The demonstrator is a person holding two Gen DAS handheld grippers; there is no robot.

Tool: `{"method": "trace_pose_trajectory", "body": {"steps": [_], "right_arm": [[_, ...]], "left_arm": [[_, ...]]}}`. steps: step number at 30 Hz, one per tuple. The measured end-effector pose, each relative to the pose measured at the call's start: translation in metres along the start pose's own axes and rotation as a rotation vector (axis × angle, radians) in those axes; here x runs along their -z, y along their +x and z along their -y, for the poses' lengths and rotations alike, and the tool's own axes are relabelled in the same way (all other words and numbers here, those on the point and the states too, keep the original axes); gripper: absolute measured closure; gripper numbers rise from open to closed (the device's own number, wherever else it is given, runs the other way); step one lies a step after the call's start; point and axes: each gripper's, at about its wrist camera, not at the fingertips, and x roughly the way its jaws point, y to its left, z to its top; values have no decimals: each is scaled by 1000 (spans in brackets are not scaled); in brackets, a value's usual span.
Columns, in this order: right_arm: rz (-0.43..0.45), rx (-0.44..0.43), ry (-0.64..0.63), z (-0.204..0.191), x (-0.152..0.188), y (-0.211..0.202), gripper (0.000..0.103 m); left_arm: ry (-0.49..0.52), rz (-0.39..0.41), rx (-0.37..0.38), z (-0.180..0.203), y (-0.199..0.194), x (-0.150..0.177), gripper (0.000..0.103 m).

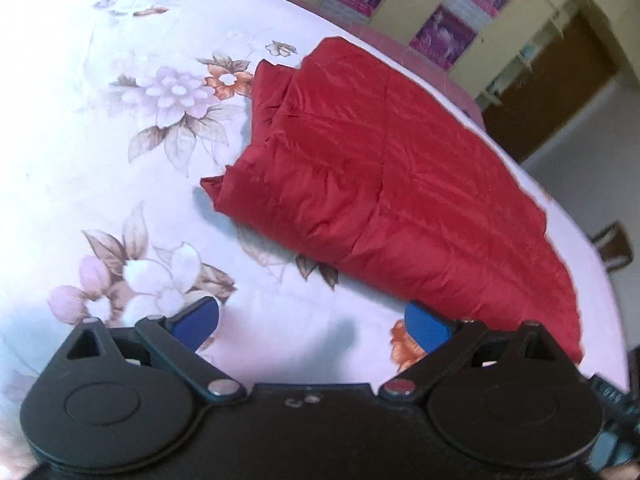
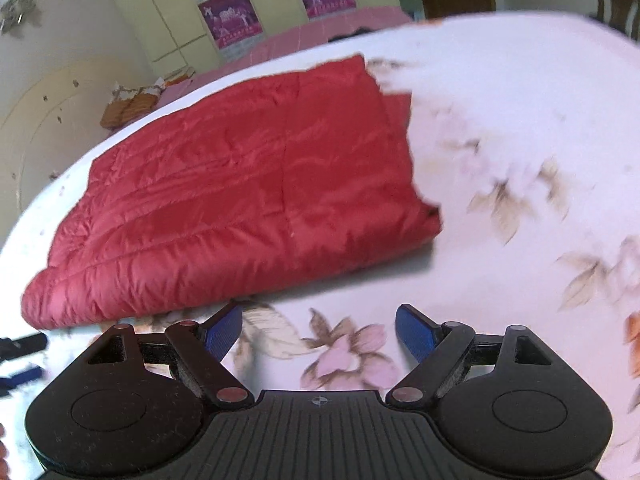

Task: Fold large clothes

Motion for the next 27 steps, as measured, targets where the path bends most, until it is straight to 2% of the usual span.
{"method": "trace_pose_trajectory", "body": {"steps": [5, 7, 13, 14, 16, 17, 19, 21, 24, 27], "right_arm": [[44, -97, 90, 7, -8, 9, 20], [68, -111, 132, 12, -13, 14, 20], [117, -142, 211, 16, -29, 26, 21], [123, -136, 217, 16, -31, 28, 34], [127, -138, 238, 16, -35, 33, 43], [125, -143, 252, 16, -37, 36, 51], [119, -147, 264, 15, -39, 40, 61], [116, -143, 246, 10, -41, 40, 73], [117, -127, 194, 2, -41, 33, 81], [111, -129, 166, -1, -43, 24, 84]], "left_arm": [[-79, 50, 82, -3, 15, -10, 9], [-100, 73, 90, -3, 23, -16, 18], [-183, 112, 110, -4, 42, -35, 24], [-196, 118, 110, -4, 45, -38, 25], [-212, 128, 107, -3, 50, -43, 32], [-219, 133, 103, -3, 52, -45, 34], [-238, 134, 96, -5, 56, -49, 50], [-244, 120, 90, -5, 59, -52, 58], [-203, 111, 54, 5, 56, -54, 69], [-170, 108, 32, 10, 48, -51, 76]]}}
